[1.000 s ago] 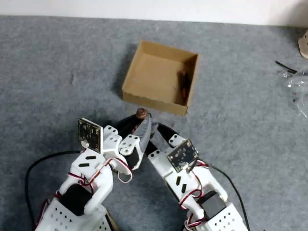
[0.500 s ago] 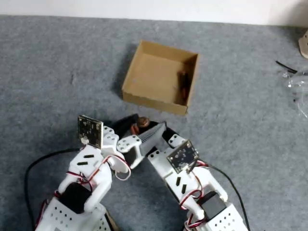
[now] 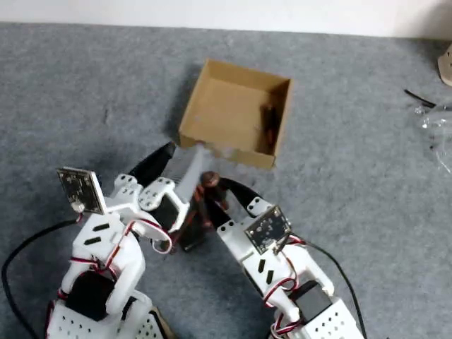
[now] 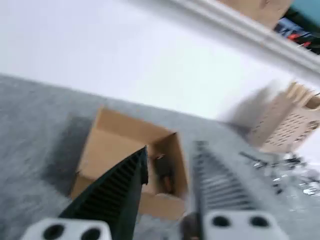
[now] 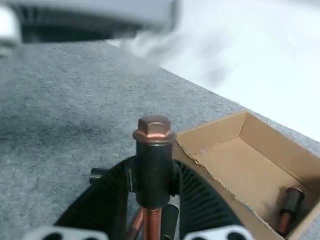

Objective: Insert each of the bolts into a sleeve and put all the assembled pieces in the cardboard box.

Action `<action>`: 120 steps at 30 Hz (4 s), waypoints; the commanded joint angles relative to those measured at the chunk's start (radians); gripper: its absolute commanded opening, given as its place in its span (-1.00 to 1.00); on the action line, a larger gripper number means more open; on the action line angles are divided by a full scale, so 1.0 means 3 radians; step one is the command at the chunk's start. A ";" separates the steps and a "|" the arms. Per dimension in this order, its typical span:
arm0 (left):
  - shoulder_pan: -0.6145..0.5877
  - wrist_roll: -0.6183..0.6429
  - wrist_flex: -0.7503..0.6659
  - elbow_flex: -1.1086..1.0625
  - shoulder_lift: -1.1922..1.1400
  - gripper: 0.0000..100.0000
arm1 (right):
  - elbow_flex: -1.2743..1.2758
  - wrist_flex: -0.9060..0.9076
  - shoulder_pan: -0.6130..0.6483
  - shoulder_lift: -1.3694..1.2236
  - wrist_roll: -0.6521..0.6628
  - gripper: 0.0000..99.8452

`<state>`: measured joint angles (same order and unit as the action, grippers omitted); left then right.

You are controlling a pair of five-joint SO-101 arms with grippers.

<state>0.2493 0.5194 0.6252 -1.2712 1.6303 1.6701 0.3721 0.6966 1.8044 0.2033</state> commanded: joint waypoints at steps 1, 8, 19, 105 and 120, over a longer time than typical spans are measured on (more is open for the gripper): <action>-0.0222 -0.0123 0.0118 -0.0064 0.0043 -0.93 | 0.0386 -0.0064 -0.0043 0.0084 0.0026 -0.99; -0.0432 -0.1069 0.0148 -0.0463 0.0013 -0.99 | 0.0381 0.0038 -0.0043 0.0090 0.0026 -0.99; -0.0463 -0.1156 0.0578 -0.0524 0.0008 -0.99 | 0.0371 0.0315 -0.0049 0.0069 0.0005 -0.99; -0.1071 -0.1146 -0.0133 0.0371 -0.2723 -0.99 | -0.5838 0.0529 -0.1261 -0.7766 0.0220 -0.71; -0.1071 -0.1156 -0.0133 0.0371 -0.2723 -0.99 | -0.5818 0.0534 -0.1276 -0.7286 0.0220 -0.69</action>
<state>-0.0667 0.1788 0.6022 -1.1884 0.8155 -0.0345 0.5209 0.3084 -0.5171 0.2585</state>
